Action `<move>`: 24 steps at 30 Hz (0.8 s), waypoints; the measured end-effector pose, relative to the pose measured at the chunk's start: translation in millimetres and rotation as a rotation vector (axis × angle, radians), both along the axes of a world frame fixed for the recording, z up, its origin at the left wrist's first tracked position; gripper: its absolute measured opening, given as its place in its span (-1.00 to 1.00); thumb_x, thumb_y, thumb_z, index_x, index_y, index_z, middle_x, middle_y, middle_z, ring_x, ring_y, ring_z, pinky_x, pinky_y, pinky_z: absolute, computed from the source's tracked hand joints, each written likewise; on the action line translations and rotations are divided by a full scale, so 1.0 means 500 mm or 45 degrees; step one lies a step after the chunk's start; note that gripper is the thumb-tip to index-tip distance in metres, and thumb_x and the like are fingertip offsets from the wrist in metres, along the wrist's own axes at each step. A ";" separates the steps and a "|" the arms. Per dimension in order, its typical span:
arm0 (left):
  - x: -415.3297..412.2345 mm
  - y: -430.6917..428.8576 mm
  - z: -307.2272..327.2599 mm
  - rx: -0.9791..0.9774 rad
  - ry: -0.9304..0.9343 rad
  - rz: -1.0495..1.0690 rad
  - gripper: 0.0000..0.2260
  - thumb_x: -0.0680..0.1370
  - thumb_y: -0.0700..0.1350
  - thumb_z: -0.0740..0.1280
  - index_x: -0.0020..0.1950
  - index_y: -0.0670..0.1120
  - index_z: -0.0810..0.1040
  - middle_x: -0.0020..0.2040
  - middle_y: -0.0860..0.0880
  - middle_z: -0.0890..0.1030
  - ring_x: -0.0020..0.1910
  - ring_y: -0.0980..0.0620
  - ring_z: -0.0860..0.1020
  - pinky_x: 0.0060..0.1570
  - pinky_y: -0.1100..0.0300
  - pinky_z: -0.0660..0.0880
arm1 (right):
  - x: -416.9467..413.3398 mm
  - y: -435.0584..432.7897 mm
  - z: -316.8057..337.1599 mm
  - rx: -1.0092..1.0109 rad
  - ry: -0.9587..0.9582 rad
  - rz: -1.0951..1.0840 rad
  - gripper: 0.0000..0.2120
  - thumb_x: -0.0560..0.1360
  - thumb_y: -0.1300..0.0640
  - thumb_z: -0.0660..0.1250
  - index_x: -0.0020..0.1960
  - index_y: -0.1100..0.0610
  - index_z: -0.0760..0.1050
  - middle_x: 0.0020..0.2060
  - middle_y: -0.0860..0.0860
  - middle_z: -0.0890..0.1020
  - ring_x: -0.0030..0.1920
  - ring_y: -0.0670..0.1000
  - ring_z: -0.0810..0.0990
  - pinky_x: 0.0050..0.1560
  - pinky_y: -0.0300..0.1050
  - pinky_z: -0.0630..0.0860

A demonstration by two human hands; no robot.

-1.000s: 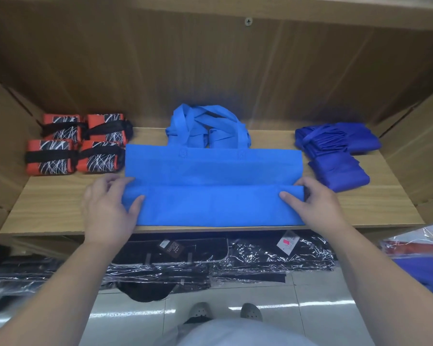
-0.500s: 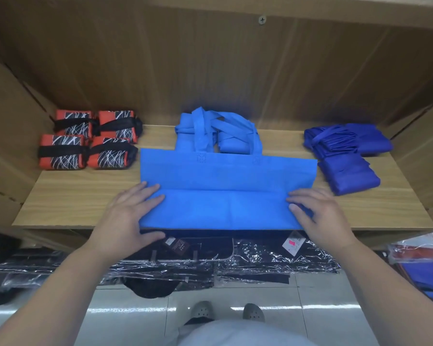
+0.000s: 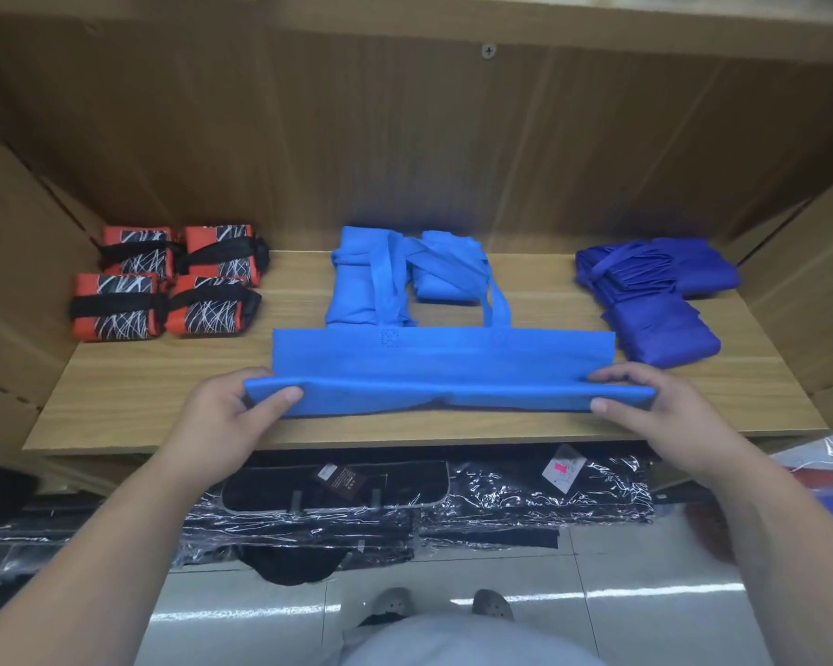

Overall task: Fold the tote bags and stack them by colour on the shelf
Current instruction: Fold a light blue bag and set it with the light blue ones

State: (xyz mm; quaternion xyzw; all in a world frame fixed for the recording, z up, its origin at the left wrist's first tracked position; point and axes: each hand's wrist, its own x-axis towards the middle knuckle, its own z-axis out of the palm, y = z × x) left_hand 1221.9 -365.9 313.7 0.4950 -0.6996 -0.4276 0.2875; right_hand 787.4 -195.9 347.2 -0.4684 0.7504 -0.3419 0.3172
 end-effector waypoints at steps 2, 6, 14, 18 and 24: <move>-0.009 0.000 -0.013 0.059 0.060 0.093 -0.91 0.56 -0.02 0.44 -0.14 0.08 0.69 -0.33 0.13 0.59 -0.36 0.13 0.46 -0.31 0.22 0.39 | 0.005 -0.003 -0.003 0.000 -0.024 -0.073 -0.87 0.49 -0.01 0.51 -0.01 -0.02 0.62 -0.20 0.12 0.64 -0.25 -0.03 0.47 -0.19 -0.15 0.40; -0.027 -0.010 -0.027 0.083 0.085 0.252 -0.87 0.57 -0.04 0.45 -0.17 0.00 0.69 -0.31 0.08 0.63 -0.33 0.01 0.49 -0.25 0.12 0.41 | 0.022 -0.017 -0.011 -0.061 -0.020 -0.153 -0.84 0.57 -0.01 0.39 -0.04 0.08 0.56 -0.21 0.07 0.59 -0.21 -0.01 0.46 -0.18 -0.10 0.37; -0.036 -0.026 -0.049 -0.208 -0.412 0.291 -0.45 0.46 0.31 0.36 -0.29 -0.20 0.47 -0.43 -0.17 0.47 -0.36 -0.20 0.46 -0.34 -0.04 0.44 | 0.030 -0.050 -0.044 0.014 0.333 -0.312 -0.67 0.52 -0.11 0.43 -0.07 0.17 0.51 -0.20 0.07 0.64 -0.13 0.16 0.58 -0.09 0.10 0.53; -0.051 -0.007 -0.031 -0.429 -0.567 0.320 -0.54 0.47 0.09 0.51 -0.33 -0.12 0.31 -0.46 -0.07 0.35 -0.35 -0.18 0.39 -0.26 -0.02 0.40 | 0.043 -0.060 -0.035 0.092 0.539 -0.369 -0.56 0.49 -0.14 0.45 -0.22 0.13 0.30 -0.33 0.07 0.44 -0.28 0.16 0.39 -0.31 0.04 0.25; -0.053 -0.004 -0.023 -0.354 -0.814 0.407 -0.49 0.49 0.25 0.42 0.21 -0.14 0.58 0.01 -0.14 0.61 0.04 -0.24 0.56 0.03 -0.10 0.50 | 0.067 -0.061 -0.031 0.074 0.777 -0.443 -0.47 0.42 -0.12 0.53 0.24 0.06 0.41 -0.09 0.08 0.59 -0.08 0.23 0.58 -0.17 0.04 0.45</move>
